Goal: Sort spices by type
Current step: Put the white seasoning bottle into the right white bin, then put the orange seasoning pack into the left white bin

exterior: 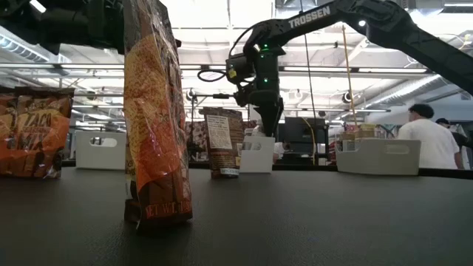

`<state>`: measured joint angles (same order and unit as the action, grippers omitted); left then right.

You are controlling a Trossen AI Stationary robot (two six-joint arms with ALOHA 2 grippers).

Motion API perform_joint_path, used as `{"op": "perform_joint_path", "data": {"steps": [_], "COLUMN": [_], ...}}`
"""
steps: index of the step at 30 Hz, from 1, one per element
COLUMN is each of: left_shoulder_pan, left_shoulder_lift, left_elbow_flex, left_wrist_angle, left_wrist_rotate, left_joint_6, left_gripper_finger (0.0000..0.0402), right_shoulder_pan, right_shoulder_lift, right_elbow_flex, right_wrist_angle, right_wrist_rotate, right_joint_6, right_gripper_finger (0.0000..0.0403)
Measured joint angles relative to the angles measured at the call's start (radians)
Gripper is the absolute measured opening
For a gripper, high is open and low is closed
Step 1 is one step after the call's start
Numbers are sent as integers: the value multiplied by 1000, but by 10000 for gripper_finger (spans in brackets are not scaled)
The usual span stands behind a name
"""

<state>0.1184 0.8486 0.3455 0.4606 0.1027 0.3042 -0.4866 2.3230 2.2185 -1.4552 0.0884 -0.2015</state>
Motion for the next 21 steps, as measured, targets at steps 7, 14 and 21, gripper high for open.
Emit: {"op": "perform_joint_path", "data": {"steps": [7,14,21], "left_shoulder_pan": [0,0,0], "left_shoulder_lift": [0,0,0], "left_elbow_flex": [1,1,1], "left_wrist_angle": [1,0,0], "left_wrist_rotate": [2,2,2], "left_joint_6": [25,27,26], "left_gripper_finger": [338,338,338], "right_shoulder_pan": [15,18,34], "right_shoulder_lift": [0,-6,-14], "right_elbow_flex": [0,1,80], "right_wrist_angle": [-5,-24,-115], "right_wrist_rotate": [86,94,85], "right_joint_6": [2,-2,33], "right_gripper_finger": [254,286,290]}}
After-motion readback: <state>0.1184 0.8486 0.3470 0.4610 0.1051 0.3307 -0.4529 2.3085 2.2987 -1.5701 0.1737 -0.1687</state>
